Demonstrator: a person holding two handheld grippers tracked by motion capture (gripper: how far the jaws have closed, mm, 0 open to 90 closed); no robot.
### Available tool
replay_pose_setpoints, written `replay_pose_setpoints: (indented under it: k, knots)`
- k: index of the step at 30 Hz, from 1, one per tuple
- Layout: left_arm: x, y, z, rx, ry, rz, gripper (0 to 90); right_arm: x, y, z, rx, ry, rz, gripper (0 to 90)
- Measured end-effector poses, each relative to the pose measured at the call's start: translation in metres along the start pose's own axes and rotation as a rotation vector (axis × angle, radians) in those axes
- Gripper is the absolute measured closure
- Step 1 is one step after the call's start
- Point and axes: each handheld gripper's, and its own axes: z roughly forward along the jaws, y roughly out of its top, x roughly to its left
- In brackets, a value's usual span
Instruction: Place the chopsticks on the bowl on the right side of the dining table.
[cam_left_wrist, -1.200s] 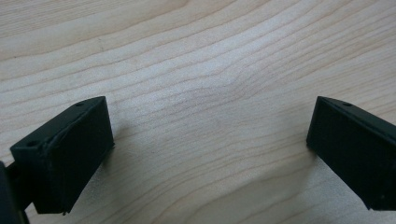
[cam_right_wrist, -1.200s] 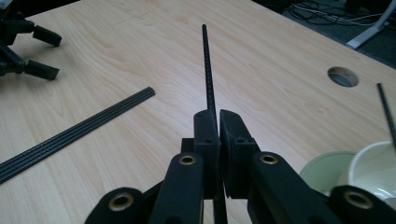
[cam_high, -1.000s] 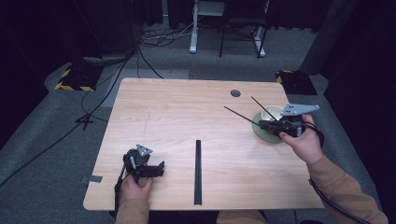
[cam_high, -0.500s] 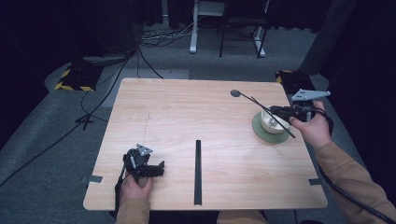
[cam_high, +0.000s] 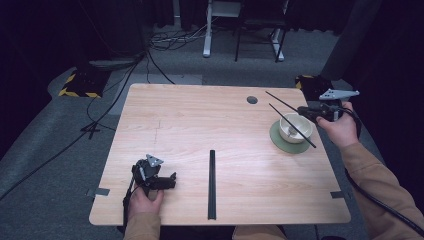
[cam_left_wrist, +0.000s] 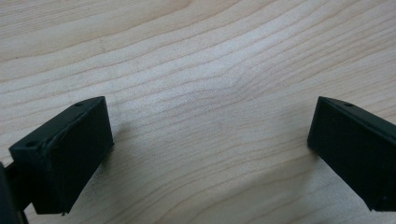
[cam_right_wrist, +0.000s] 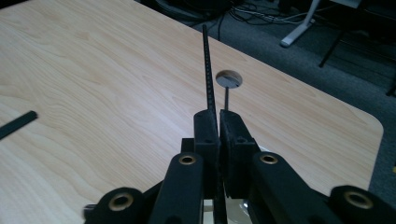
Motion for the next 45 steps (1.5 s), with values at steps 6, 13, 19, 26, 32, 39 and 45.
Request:
replay_pose_setpoints:
  k: [6,13,19,26,32,39,45]
  knots:
    - [0.000,0.000,0.000,0.001,0.000,0.001,0.3,-0.011,-0.010,0.005,0.008,-0.033,0.022,86.5]
    - [0.000,0.000,0.000,0.000,0.001,0.001,0.3,-0.021,-0.028,0.011,0.023,-0.042,0.059,86.5]
    - [0.000,0.000,0.000,0.001,-0.001,0.000,0.3,-0.021,-0.038,0.018,0.039,-0.040,0.062,86.5]
    - [0.000,0.000,0.000,0.000,0.000,0.000,0.3,-0.022,-0.051,0.025,0.066,-0.034,0.074,86.5]
    - [0.000,0.000,0.000,0.000,0.000,0.001,0.3,-0.021,-0.057,0.030,0.086,-0.025,0.075,86.4]
    - [0.000,0.000,0.000,0.000,0.000,0.000,0.3,-0.020,-0.065,0.035,0.099,-0.018,0.088,86.3]
    - [0.000,0.000,0.000,0.000,0.000,0.000,0.3,-0.018,-0.063,0.034,0.072,-0.009,0.116,78.5]
